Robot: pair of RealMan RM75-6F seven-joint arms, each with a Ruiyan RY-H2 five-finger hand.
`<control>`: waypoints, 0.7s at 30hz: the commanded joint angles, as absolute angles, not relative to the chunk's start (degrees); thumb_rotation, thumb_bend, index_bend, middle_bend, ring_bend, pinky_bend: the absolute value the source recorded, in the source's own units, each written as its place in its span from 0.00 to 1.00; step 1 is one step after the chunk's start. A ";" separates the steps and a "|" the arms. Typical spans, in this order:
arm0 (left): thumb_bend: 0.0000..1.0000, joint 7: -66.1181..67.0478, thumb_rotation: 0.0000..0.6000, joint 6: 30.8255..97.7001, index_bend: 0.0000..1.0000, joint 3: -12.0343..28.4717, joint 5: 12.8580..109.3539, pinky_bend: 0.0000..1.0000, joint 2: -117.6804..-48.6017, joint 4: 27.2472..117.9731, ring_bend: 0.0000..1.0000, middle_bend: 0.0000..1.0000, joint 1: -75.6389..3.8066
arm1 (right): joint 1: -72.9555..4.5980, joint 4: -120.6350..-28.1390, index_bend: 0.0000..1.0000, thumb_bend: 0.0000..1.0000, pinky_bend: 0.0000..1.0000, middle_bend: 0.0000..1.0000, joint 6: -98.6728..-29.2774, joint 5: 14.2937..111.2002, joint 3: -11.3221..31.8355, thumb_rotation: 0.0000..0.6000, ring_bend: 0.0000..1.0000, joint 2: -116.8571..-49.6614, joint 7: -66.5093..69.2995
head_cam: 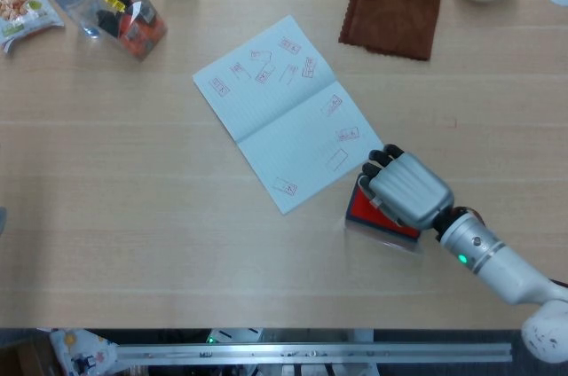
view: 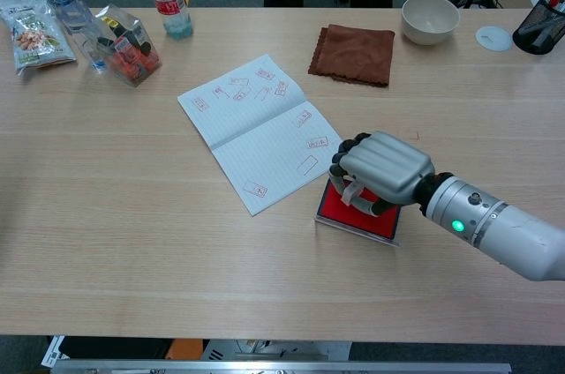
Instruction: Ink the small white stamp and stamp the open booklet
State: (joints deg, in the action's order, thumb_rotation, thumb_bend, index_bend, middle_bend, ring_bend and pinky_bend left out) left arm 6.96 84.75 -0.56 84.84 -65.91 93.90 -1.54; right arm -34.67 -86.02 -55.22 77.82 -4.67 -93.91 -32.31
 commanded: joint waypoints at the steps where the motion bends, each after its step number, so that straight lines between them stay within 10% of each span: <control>1: 0.29 6.89 1.00 84.76 0.15 -0.57 84.86 0.04 -65.96 93.80 0.11 0.08 -1.51 | -34.40 -85.57 0.66 0.37 0.25 0.42 -55.24 77.98 -4.62 1.00 0.24 -94.25 -31.91; 21: 0.29 6.67 1.00 84.70 0.15 -0.44 84.52 0.04 -65.88 93.58 0.11 0.08 -1.32 | -33.18 -83.70 0.67 0.37 0.25 0.42 -54.91 78.02 -3.76 1.00 0.24 -95.16 -30.64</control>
State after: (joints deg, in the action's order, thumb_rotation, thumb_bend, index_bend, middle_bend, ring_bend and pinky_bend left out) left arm 6.67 84.70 -0.44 84.52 -65.88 93.58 -1.32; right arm -33.20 -83.72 -54.91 78.03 -3.78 -95.15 -30.65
